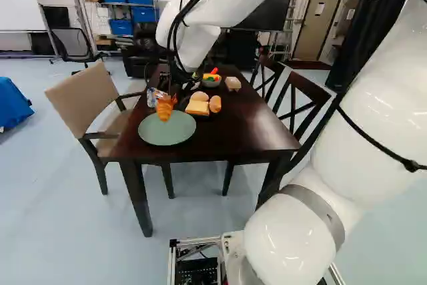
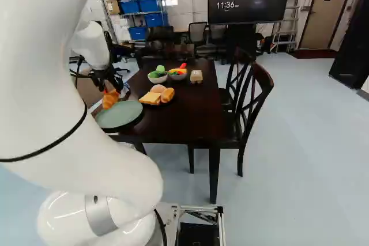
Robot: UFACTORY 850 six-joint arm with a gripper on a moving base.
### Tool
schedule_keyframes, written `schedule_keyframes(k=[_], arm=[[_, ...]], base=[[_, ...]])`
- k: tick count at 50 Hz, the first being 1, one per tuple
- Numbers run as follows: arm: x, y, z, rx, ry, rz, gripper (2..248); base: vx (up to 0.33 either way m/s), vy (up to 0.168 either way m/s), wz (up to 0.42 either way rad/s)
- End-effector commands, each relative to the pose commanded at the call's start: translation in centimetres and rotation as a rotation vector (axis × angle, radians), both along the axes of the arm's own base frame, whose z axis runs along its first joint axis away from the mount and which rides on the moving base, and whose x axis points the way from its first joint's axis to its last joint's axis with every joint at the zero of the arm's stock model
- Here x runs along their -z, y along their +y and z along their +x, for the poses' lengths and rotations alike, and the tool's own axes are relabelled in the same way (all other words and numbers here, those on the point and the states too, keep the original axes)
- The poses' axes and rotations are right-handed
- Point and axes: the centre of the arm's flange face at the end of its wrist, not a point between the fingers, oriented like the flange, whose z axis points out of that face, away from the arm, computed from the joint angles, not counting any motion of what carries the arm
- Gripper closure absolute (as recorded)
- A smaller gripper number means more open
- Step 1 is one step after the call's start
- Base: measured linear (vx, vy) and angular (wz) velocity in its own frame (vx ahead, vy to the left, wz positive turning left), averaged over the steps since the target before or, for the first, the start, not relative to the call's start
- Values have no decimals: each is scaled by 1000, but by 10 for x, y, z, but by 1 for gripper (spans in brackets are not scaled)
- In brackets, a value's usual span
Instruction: Move the croissant to the empty plate
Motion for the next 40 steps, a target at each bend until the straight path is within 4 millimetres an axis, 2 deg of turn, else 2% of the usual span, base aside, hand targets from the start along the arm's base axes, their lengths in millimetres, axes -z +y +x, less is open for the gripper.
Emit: schedule_keyframes(k=[40], arm=[[50,9,18,0,95,-49,141]], base=[[0,0,0]])
